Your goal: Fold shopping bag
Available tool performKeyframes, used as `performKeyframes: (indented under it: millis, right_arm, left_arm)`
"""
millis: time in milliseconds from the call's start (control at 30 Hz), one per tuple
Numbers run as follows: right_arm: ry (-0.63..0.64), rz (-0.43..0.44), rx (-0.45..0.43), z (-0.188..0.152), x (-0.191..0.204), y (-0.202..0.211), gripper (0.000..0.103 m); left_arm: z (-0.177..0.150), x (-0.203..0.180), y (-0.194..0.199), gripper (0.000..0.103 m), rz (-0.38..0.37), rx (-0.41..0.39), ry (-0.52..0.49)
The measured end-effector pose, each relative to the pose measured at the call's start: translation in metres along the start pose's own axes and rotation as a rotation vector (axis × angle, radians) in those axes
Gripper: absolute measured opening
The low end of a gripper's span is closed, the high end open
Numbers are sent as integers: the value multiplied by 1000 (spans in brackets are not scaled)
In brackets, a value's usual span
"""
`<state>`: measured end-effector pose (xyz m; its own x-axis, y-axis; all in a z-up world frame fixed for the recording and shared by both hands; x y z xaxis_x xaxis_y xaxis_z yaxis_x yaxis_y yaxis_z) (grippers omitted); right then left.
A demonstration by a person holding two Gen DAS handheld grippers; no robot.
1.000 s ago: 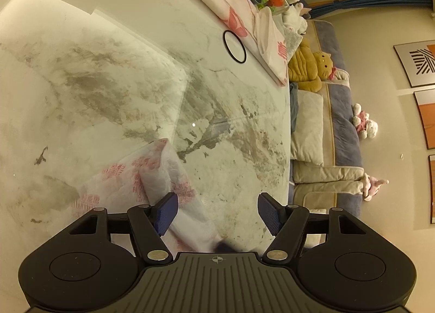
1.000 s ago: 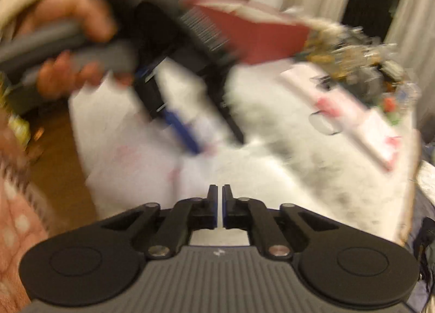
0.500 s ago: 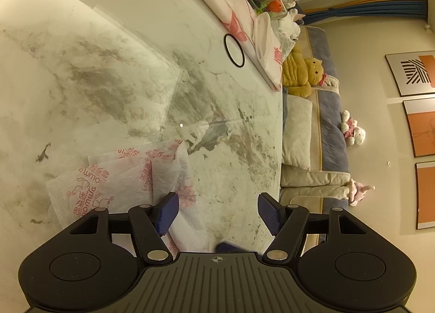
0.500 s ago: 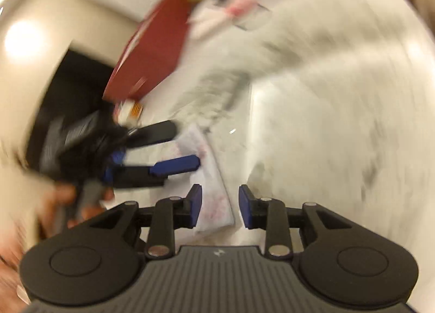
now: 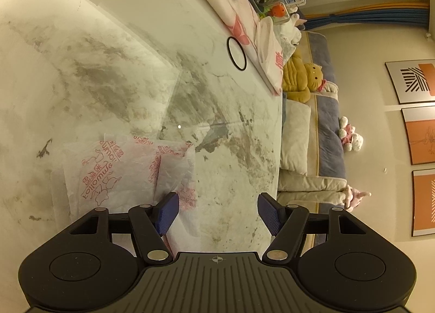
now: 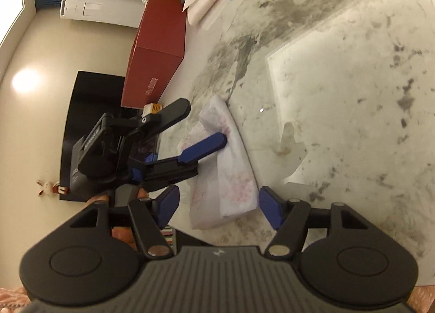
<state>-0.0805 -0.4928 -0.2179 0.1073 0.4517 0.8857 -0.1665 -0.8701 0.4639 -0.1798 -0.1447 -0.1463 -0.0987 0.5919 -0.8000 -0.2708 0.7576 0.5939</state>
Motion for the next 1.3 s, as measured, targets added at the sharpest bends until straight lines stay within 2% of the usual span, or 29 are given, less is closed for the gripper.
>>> performKeyframes:
  millis: [33, 100, 133, 333, 433, 467, 500, 533, 567, 600, 733, 800, 867, 900, 933, 1000, 1100, 1233, 1300]
  right_arm:
    - [4, -31, -8, 1, 2, -3, 46]
    - [17, -84, 5, -1, 3, -10, 4]
    - [23, -109, 13, -1, 2, -14, 1]
    - [80, -137, -33, -5, 8, -4, 0]
    - [41, -119, -27, -3, 5, -4, 0]
    - [25, -112, -24, -2, 3, -4, 7]
    - [-2, -108, -23, 1, 1, -8, 23]
    - [-26, -90, -27, 4, -1, -12, 30]
    - [-37, -72, -33, 5, -2, -11, 44]
    - [-31, -75, -38, 4, 0, -8, 51]
    - [-1, -101, -6, -4, 9, -7, 58]
    - [55, -127, 16, -10, 17, -13, 58]
    - [184, -209, 8, -19, 34, -15, 56]
    - [269, -272, -2, -23, 43, -18, 49]
    - [357, -329, -17, -27, 52, -21, 42]
    - [515, -400, -43, -34, 70, -24, 2]
    - [656, -376, -1, -44, 88, -31, 2]
    - [743, -476, 101, -51, 88, -62, 2]
    - [772, -486, 113, -54, 87, -71, 1]
  left_arm:
    - [0, -1, 0, 67, -1, 0, 2]
    - [0, -2, 0, 67, -3, -1, 6]
    - [0, -1, 0, 67, -7, -1, 12]
    - [1, 3, -2, 67, -27, -1, 44]
    - [1, 3, -4, 67, -30, 0, 45]
    - [1, 3, -4, 67, -32, 1, 47]
    - [2, 4, -5, 67, -36, 2, 49]
    - [2, 5, -5, 67, -39, 3, 52]
    - [2, 5, -5, 67, -43, 3, 55]
    - [2, 6, -6, 67, -46, 2, 57]
    - [3, 6, -6, 67, -45, 0, 58]
    - [2, 7, -7, 67, -49, -4, 66]
    - [2, 10, -7, 67, -60, -10, 88]
    - [2, 12, -7, 67, -65, -13, 98]
    - [2, 12, -7, 67, -66, -16, 103]
    - [1, 12, -8, 67, -67, -21, 110]
    - [1, 12, -9, 67, -65, -29, 111]
    - [1, 12, -8, 67, -65, -34, 116]
    - [1, 13, -7, 67, -63, -36, 115]
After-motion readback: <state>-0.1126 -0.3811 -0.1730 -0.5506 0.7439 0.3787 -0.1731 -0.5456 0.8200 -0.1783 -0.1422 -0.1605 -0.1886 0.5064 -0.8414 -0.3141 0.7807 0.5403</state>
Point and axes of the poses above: each gripper's, at about its wrist camera, not at the fingertips, and y roughly against the way its jaws point, x to its left, z to its top, the point moved 2 cm from there along -y, roughly the way its jaws point, and after that the axes turned 1 degree about -y, right-handed, at the moved point
